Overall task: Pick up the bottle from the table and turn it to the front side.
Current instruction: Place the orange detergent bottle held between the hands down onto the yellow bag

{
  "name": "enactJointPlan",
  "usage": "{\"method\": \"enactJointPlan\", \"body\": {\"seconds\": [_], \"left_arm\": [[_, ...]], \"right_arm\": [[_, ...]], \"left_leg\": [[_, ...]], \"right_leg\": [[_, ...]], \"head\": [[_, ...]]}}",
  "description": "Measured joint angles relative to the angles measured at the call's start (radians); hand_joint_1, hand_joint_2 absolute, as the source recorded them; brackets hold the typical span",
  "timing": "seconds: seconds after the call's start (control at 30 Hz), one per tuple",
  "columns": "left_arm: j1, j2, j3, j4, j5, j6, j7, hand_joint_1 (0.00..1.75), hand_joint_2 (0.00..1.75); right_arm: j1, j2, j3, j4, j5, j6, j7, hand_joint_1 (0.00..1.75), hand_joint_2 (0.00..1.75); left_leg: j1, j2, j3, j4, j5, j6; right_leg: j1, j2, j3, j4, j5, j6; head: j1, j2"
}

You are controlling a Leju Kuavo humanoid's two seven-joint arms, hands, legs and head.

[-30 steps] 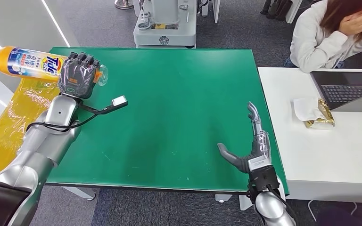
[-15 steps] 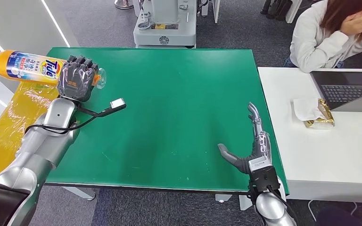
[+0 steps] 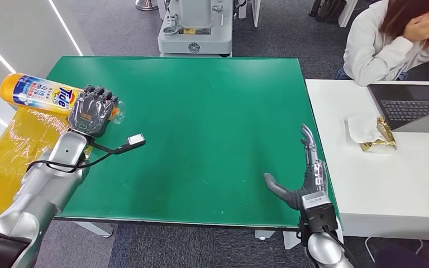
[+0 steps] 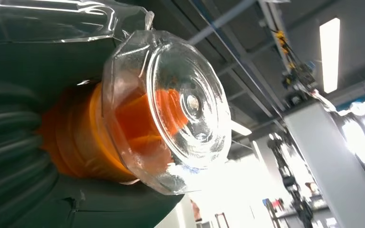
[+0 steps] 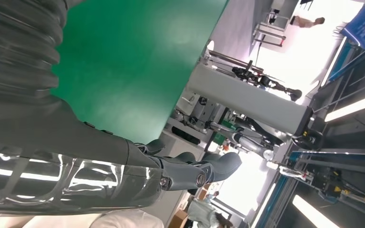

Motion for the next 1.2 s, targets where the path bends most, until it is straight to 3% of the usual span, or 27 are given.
{"method": "enactJointPlan", "body": {"seconds": [0.37, 0.63, 0.77, 0.93, 1.2], "left_arm": [[0.084, 0.029, -0.001, 0.053, 0.006, 0.000, -0.037, 1.75, 1.75], [0.091, 0.032, -0.001, 0.087, 0.017, 0.000, -0.051, 1.75, 1.75], [0.092, 0.029, 0.002, 0.110, 0.075, -0.004, -0.097, 1.75, 1.75], [0.098, -0.005, 0.071, 0.132, 0.281, -0.069, -0.211, 1.75, 1.75], [0.091, -0.054, 0.180, 0.152, 0.414, -0.201, -0.274, 1.75, 1.75]], "right_arm": [[0.012, -0.001, -0.003, -0.009, 0.011, 0.009, 0.005, 0.00, 1.75], [-0.008, -0.001, -0.003, 0.015, 0.000, 0.022, 0.001, 0.00, 1.75], [-0.017, -0.001, -0.002, 0.028, -0.005, 0.030, -0.003, 0.00, 1.75], [-0.036, -0.001, -0.001, 0.051, -0.016, 0.041, -0.013, 0.00, 1.75], [-0.055, -0.001, 0.002, 0.074, -0.016, 0.046, -0.015, 0.00, 1.75]], "left_leg": [[0.000, 0.000, 0.000, 0.000, 0.000, -0.001], [0.000, -0.001, -0.001, 0.000, 0.000, -0.001], [0.000, 0.000, 0.000, 0.000, 0.000, -0.001], [0.000, -0.001, 0.000, 0.000, 0.000, -0.001], [0.000, -0.001, 0.000, 0.000, 0.000, -0.001]], "right_leg": [[0.000, 0.000, 0.000, 0.000, 0.000, 0.000], [0.000, 0.000, 0.000, 0.000, 0.000, 0.000], [0.000, 0.000, 0.000, 0.000, 0.000, 0.000], [0.000, -0.001, 0.000, 0.000, 0.000, 0.000], [0.000, -0.001, 0.000, 0.000, 0.000, 0.000]], "head": [[0.000, 0.000], [0.000, 0.000], [0.000, 0.000], [0.000, 0.000], [0.000, 0.000]]}}
